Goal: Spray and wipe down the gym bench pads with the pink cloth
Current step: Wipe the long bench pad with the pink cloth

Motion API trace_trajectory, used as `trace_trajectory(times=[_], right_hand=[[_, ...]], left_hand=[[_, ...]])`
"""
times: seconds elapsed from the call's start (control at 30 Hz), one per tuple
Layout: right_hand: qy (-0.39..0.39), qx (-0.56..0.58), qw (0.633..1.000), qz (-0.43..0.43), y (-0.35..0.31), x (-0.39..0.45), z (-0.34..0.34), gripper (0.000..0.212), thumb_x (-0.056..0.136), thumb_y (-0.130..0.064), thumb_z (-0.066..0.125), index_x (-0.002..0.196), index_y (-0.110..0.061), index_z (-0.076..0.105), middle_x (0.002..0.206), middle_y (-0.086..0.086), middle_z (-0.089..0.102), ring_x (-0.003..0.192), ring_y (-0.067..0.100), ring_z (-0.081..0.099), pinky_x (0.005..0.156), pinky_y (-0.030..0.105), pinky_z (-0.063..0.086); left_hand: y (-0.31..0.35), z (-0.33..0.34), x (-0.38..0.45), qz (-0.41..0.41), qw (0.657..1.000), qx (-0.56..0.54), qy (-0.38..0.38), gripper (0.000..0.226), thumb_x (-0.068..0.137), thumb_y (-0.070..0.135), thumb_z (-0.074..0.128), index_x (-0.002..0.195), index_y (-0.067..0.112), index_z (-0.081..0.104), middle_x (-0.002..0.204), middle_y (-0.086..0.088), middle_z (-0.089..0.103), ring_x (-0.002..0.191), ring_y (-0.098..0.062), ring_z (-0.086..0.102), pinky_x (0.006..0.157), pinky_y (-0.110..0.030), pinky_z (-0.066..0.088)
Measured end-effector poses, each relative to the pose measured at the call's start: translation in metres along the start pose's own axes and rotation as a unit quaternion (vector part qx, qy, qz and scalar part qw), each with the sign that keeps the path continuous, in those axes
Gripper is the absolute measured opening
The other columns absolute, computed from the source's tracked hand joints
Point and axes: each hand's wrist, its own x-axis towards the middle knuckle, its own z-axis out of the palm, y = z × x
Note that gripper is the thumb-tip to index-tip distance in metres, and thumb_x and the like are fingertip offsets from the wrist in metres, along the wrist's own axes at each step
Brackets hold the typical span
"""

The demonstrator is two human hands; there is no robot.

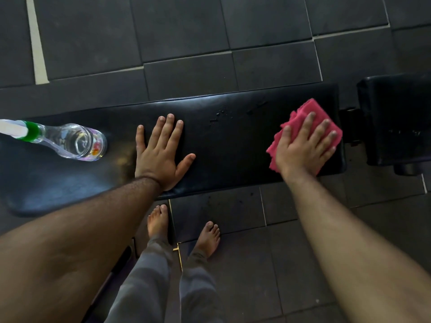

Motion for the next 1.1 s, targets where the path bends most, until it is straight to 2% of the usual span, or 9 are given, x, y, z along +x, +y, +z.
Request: trace_trajectory(times=[0.17,0.33,0.4,0.53,0.7,0.83,0.97,1.03,1.1], right_hand=[[-0.007,-0.019,1.0,0.019,-0.051,0.069,-0.014,0.078,0.105,-0.069,0.018,0.173,-0.033,0.004,0.181,0.017,-0.001,0.164,0.049,-0.004,0.13,0.067,0.0],[0.0,-0.071,0.974,-0.213,-0.045,-0.052,0.019,0.073,0.111,-0.063,0.023,0.173,-0.029,0.007,0.18,0.019,0.005,0.165,0.049,0.002,0.131,0.067,0.004],[-0.002,-0.064,0.967,-0.247,-0.018,-0.092,0.025,0.073,0.111,-0.063,0.024,0.173,-0.031,0.004,0.181,0.013,0.002,0.166,0.043,0.0,0.132,0.065,0.004],[-0.011,-0.05,0.985,-0.167,-0.012,-0.055,0.013,0.074,0.109,-0.063,0.028,0.173,-0.032,0.01,0.181,0.01,0.005,0.167,0.039,0.004,0.132,0.065,0.007],[-0.01,-0.018,0.999,-0.037,-0.087,0.043,-0.005,0.074,0.107,-0.065,0.023,0.172,-0.034,0.01,0.181,0.015,0.0,0.165,0.047,-0.004,0.129,0.07,0.002],[-0.023,-0.064,0.988,-0.136,-0.126,0.013,0.012,0.069,0.11,-0.059,0.021,0.172,-0.034,0.01,0.18,0.02,0.003,0.164,0.05,-0.002,0.13,0.069,0.001],[0.003,-0.07,0.957,-0.283,-0.084,-0.076,0.034,0.067,0.112,-0.057,0.022,0.173,-0.031,0.008,0.181,0.017,0.005,0.166,0.046,0.002,0.132,0.065,0.004],[-0.003,-0.067,0.954,-0.291,-0.045,-0.099,0.036,0.068,0.112,-0.059,0.02,0.173,-0.032,0.006,0.181,0.013,0.005,0.167,0.041,0.002,0.133,0.063,0.006],[-0.002,-0.06,0.969,-0.24,-0.015,-0.095,0.03,0.068,0.112,-0.06,0.02,0.173,-0.032,0.009,0.181,0.01,0.008,0.167,0.039,0.006,0.132,0.064,0.009]], left_hand=[[-0.001,0.001,0.001,0.004,1.0,-0.006,0.004,0.09,0.103,0.072,0.04,0.176,0.023,0.021,0.185,-0.005,0.017,0.17,-0.028,0.015,0.133,-0.067,0.001],[0.0,-0.001,0.001,0.004,1.0,-0.005,0.002,0.09,0.103,0.072,0.039,0.176,0.023,0.021,0.185,-0.005,0.017,0.17,-0.028,0.016,0.133,-0.068,0.002],[0.0,-0.001,0.0,0.004,1.0,-0.003,0.002,0.09,0.103,0.072,0.039,0.176,0.023,0.021,0.185,-0.005,0.017,0.17,-0.029,0.016,0.133,-0.068,0.002],[-0.001,0.001,0.0,0.006,1.0,-0.006,0.011,0.09,0.103,0.072,0.039,0.175,0.022,0.023,0.184,-0.006,0.019,0.17,-0.029,0.018,0.133,-0.067,0.002],[-0.001,0.001,0.001,0.007,1.0,-0.006,0.003,0.09,0.103,0.072,0.039,0.176,0.022,0.021,0.185,-0.005,0.017,0.17,-0.028,0.016,0.133,-0.067,0.0],[-0.001,-0.001,0.001,0.006,1.0,-0.008,0.0,0.088,0.104,0.07,0.037,0.176,0.022,0.022,0.185,-0.006,0.018,0.17,-0.028,0.016,0.133,-0.069,0.002],[0.0,-0.002,0.0,0.005,1.0,-0.001,-0.002,0.088,0.104,0.07,0.038,0.175,0.021,0.023,0.184,-0.006,0.018,0.17,-0.028,0.016,0.132,-0.069,0.003],[0.001,-0.003,0.0,0.005,1.0,-0.001,-0.004,0.088,0.104,0.07,0.039,0.175,0.021,0.023,0.184,-0.006,0.018,0.17,-0.028,0.016,0.132,-0.069,0.003],[0.001,-0.003,0.0,0.004,1.0,-0.002,-0.005,0.088,0.104,0.07,0.039,0.175,0.021,0.023,0.184,-0.006,0.018,0.17,-0.028,0.016,0.133,-0.069,0.003]])
